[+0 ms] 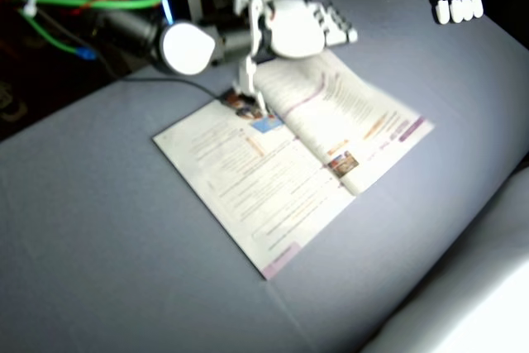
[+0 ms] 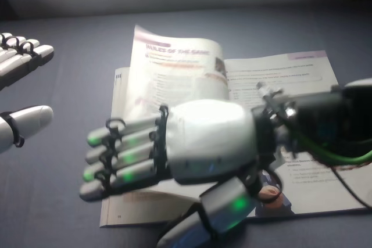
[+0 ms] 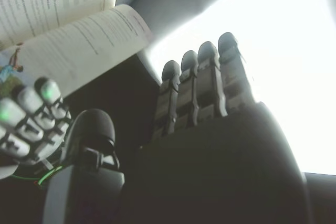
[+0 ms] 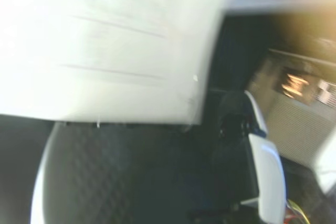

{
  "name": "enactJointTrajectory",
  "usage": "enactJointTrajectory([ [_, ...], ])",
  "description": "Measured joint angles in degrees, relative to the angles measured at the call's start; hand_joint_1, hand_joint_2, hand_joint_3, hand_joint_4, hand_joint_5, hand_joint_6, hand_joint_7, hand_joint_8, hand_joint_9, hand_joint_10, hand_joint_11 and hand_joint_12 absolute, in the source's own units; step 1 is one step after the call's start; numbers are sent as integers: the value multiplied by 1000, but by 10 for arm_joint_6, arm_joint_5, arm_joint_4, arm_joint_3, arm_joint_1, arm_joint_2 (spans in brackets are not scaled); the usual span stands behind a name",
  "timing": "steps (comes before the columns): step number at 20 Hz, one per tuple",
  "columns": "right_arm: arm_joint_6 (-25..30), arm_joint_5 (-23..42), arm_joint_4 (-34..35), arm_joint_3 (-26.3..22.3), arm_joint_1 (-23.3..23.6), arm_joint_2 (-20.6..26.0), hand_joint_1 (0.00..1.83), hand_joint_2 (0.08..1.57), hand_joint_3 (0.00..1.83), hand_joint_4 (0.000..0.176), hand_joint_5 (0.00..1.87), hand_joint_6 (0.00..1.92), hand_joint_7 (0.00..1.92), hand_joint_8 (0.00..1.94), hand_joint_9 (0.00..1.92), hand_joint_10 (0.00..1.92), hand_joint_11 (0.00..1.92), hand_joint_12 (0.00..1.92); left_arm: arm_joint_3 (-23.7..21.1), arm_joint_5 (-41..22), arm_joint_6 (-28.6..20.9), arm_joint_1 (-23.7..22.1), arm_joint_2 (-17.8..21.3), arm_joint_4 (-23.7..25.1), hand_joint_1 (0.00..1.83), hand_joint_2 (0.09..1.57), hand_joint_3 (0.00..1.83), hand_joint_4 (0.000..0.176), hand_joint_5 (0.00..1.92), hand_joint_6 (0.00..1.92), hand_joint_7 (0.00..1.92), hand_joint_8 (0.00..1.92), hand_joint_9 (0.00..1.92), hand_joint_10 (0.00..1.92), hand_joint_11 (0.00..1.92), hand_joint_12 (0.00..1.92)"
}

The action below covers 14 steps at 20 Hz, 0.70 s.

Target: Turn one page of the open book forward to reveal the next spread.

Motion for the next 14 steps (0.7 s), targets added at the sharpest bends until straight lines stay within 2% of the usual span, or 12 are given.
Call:
enactJointTrajectory([
  [4,-1,34,12,-7,11,16,0,1222,0,0,92,0,70,0,7,0,0,0,0,0,0,0,0,0,0,1371,0,0,139,1,70,1,59,3,53,24],
  [5,-1,43,12,-11,14,17,24,1227,0,0,148,5,136,6,69,8,45,19,0,0,0,0,0,1,0,1370,0,0,136,0,68,1,56,2,47,21],
  [6,0,56,16,-14,17,21,206,1204,0,0,148,4,143,4,74,5,58,25,0,0,0,0,0,2,0,1378,0,0,138,1,73,3,56,2,46,20],
  [7,0,69,23,-19,19,30,187,1215,0,0,140,1,143,2,71,2,55,24,0,0,0,0,-1,2,0,1375,0,0,137,1,76,4,60,3,42,18],
  [8,0,75,28,-21,19,37,74,1230,3,0,146,3,152,5,63,0,48,21,0,0,0,0,0,1,0,1373,0,0,127,0,69,0,52,0,32,13],
  [9,0,77,33,-24,19,49,91,1263,13,0,152,4,145,1,44,0,9,3,-1,-1,0,0,0,-1,0,1372,0,0,125,0,69,0,54,1,33,14],
  [10,-10,77,40,-28,19,64,17,1244,3,0,77,0,82,0,8,0,1,0,-2,-1,0,0,-1,-2,0,1391,6,0,131,3,80,5,64,5,41,17],
  [12,-31,72,75,-32,19,77,0,1240,1,0,82,9,85,7,21,8,0,0,-7,-5,0,1,-1,-7,0,1402,9,0,125,0,74,1,48,0,25,10],
  [14,-44,80,130,-35,7,103,69,1276,2,0,212,10,232,10,102,6,45,21,-11,-27,-5,12,-2,-6,0,1373,0,0,135,4,75,2,48,1,32,13],
])
